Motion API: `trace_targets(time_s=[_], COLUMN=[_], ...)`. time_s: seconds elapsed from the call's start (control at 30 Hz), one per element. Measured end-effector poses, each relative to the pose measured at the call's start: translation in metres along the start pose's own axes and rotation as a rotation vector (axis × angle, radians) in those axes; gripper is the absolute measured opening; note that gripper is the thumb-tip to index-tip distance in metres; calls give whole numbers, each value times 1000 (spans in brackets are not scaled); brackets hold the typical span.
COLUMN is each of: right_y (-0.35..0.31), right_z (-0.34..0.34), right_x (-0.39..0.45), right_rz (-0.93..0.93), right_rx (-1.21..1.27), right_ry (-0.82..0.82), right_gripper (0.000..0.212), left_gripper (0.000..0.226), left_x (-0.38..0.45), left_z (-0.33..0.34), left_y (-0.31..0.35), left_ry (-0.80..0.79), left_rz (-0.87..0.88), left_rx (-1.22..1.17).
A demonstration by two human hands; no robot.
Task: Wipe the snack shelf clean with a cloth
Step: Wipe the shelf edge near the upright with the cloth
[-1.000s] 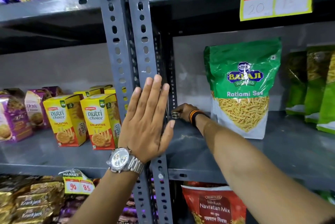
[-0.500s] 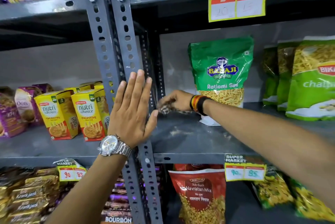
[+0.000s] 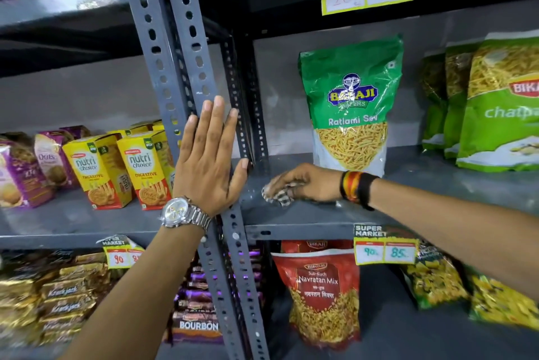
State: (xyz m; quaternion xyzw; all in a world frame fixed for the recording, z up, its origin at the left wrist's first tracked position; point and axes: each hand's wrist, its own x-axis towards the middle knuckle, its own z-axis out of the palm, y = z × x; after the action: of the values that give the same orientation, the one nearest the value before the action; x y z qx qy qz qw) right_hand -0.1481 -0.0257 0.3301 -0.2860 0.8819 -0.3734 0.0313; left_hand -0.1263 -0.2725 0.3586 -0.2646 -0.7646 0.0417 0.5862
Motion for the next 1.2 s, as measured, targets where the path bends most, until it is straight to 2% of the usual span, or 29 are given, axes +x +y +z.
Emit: trace_targets(time_s=[0.07, 0.2, 0.27, 0.43, 0.53, 0.67, 0.73, 0.8, 0.93, 1.03, 1.2], right_y=[-8, -18, -14, -27, -34, -27, -24, -25, -14, -2, -6], right_z=[-6, -17, -7, 30, 31, 3, -18, -29, -17, -7, -24], right_x=[-19, 11, 44, 68, 35, -22, -32, -25, -3, -22, -108], right_rz=[-32, -40, 1, 9, -84, -162, -124, -99, -8, -1, -27], right_rx=[-20, -55, -109, -201, -92, -54, -49, -42, -92, -97, -51], right_ry=[-16, 205, 248, 160, -71, -216, -201, -91, -22, 33, -51], right_gripper=[33, 30, 32, 45, 35, 34, 36, 36, 35, 36, 39], left_gripper=[72, 71, 72, 72, 71, 72, 73, 73, 72, 72, 73], left_x=[-1, 0, 0, -1, -2, -1, -1, -1, -1, -2, -1], left_z=[-1, -4, -3, 0, 0, -1, 0, 0, -2, -1, -4], left_y=[1, 2, 1, -1, 1, 2, 3, 3, 2, 1, 5], left_ry=[-8, -24, -24, -10, -7, -12, -11, -15, -16, -19, -44], left_rz=[-7, -11, -7, 3, -1, -8, -14, -20, -23, -24, -47], left_rx=[0, -1, 3, 14, 7, 13, 8, 7, 4, -4, -2])
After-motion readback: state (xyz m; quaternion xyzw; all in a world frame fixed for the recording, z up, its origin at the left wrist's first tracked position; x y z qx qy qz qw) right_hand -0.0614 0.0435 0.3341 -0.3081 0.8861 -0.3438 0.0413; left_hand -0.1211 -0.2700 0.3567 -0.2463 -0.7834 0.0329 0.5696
